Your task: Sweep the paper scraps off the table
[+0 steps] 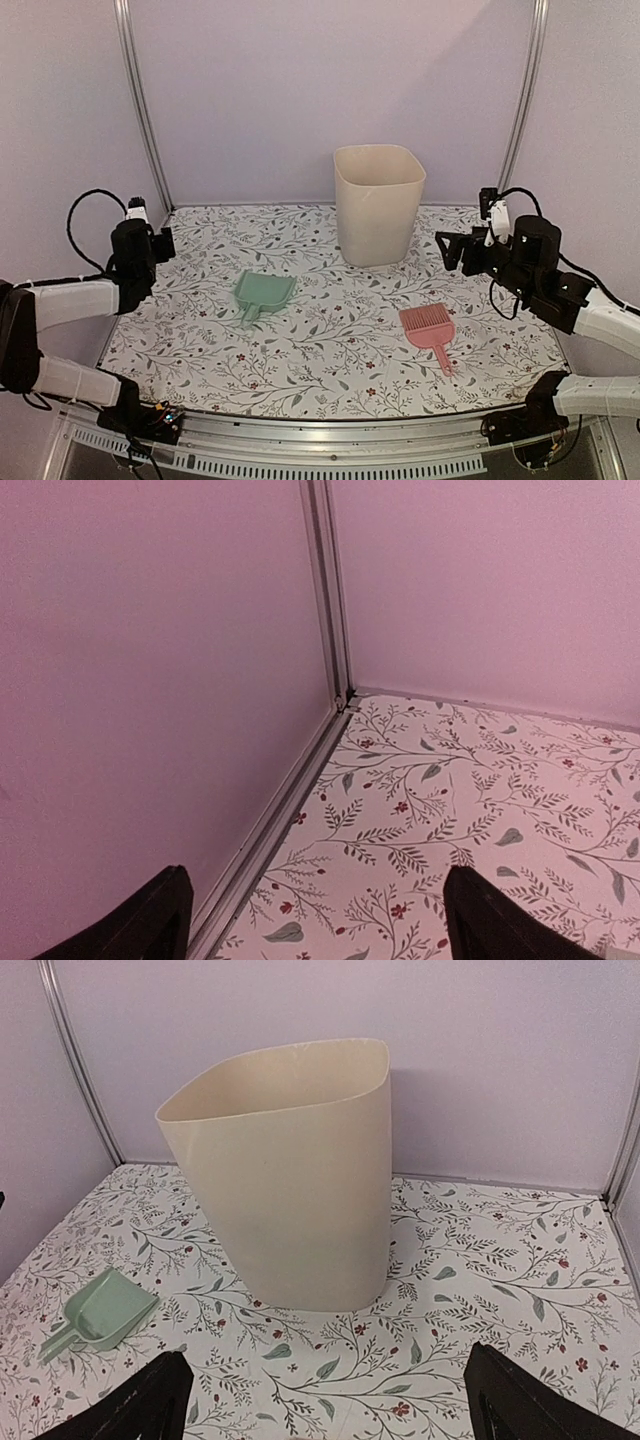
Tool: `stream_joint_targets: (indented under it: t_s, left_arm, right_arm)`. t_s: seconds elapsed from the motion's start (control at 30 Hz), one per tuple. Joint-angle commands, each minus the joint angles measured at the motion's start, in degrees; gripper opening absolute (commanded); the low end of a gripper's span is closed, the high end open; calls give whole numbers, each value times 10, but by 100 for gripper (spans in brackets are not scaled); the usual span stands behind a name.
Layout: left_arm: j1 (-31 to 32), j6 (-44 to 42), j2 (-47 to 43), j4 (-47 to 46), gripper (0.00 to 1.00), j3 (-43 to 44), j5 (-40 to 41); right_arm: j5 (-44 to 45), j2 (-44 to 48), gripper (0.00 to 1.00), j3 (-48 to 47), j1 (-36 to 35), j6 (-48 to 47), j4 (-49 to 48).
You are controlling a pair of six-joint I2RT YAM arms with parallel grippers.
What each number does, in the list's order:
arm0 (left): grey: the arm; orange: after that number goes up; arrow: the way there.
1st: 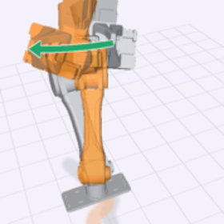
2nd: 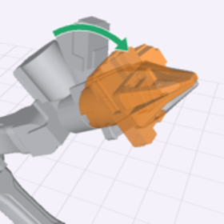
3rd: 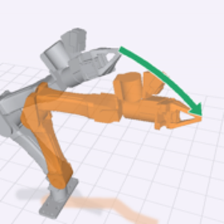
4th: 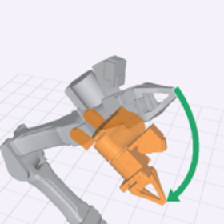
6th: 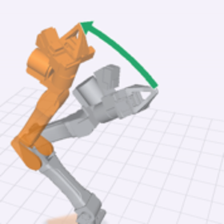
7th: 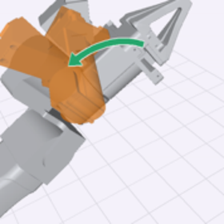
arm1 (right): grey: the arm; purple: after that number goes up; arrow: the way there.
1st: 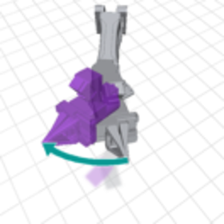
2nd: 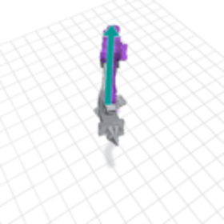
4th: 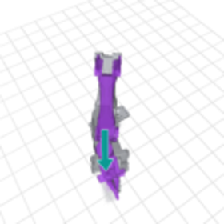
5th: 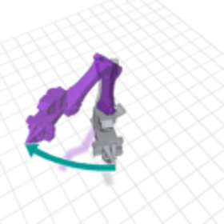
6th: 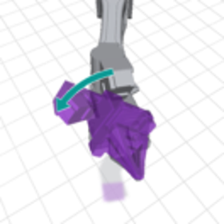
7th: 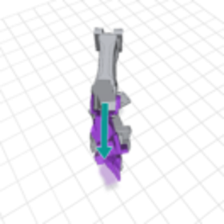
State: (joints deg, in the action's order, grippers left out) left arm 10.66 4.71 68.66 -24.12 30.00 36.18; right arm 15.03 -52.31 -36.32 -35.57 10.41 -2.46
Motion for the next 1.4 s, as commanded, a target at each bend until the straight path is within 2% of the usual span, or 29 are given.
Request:
stream_joint_targets:
  t_s: [0.0, 0.13, 0.2, 0.27, 0.4, 0.63, 0.97, 1.13, 1.2, 1.37]
  left_arm:
    - [-27, -78, 54, -191, 90, -42, -59]
    - [-50, -98, 86, -287, 89, -82, -148]
    - [-59, -84, 88, -270, 88, -75, -186]
    - [-72, -72, 90, -319, 88, -94, -237]
    - [-99, -54, 87, -341, 87, -119, -294]
    - [-106, -48, 148, -401, 86, -130, -306]
    - [-118, -48, 186, -412, 87, -120, -335]
    - [-117, -48, 187, -405, 91, -115, -335]
    - [-116, -48, 188, -404, 99, -115, -334]
    - [-110, -54, 189, -400, 100, -111, -332]
  right_arm:
    - [-11, 21, 99, 21, 2, -20, -36]
    - [-4, 14, 99, 28, 3, -14, -33]
    - [-4, 13, 99, 33, 3, -9, -34]
    - [-5, 13, 99, 36, 3, -7, -35]
    - [-8, 15, 99, 39, 4, -3, -37]
    - [-12, 30, 99, 49, 3, 0, -38]
    - [-16, 37, 99, 55, 3, 0, -40]
    - [-17, 36, 99, 55, 3, 1, -40]
    - [-16, 32, 99, 53, 3, 1, -40]
    - [-15, 16, 99, 49, 3, -2, -46]
